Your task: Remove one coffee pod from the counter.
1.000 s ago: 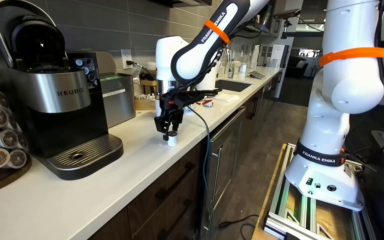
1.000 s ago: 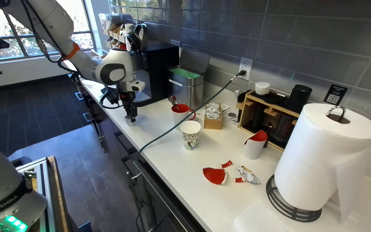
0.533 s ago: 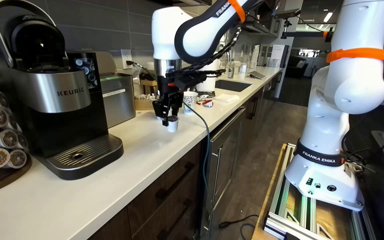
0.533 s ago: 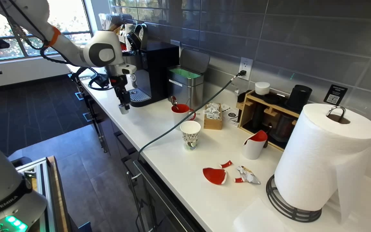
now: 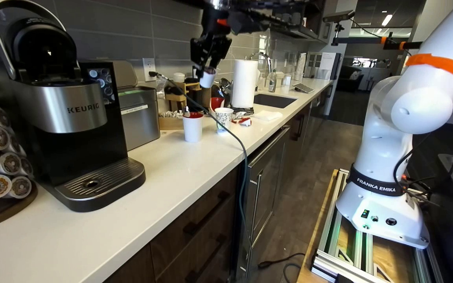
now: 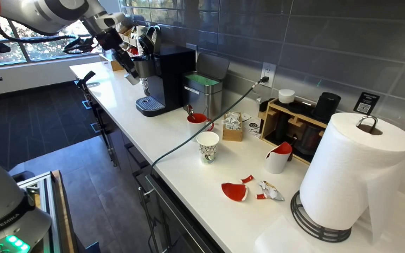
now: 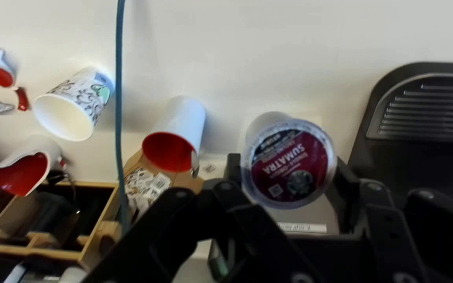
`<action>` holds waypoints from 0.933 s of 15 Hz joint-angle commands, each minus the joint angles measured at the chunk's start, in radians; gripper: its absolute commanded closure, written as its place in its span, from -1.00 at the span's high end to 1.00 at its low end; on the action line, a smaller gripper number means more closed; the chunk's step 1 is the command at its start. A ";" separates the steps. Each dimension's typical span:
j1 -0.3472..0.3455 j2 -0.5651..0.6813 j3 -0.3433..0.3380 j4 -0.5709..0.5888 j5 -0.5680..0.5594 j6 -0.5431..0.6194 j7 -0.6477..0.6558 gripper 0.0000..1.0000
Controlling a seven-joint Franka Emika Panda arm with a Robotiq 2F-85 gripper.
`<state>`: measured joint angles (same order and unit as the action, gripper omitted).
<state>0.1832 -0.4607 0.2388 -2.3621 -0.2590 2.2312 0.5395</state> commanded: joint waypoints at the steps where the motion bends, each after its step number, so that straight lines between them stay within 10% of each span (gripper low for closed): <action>1: -0.052 -0.196 0.013 -0.014 0.017 -0.025 -0.026 -0.43; 4: -0.084 -0.192 0.030 0.014 0.037 0.000 -0.043 -0.43; 5: -0.090 -0.215 0.030 0.019 0.042 0.000 -0.052 0.07; 9: -0.102 -0.208 0.046 0.015 0.039 -0.001 -0.050 0.07; 10: -0.130 -0.196 0.065 0.043 -0.007 -0.012 -0.044 -0.43; 14: -0.228 -0.242 0.109 0.209 -0.157 -0.068 -0.067 -0.43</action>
<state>0.0269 -0.6692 0.3078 -2.2658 -0.3402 2.2286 0.5036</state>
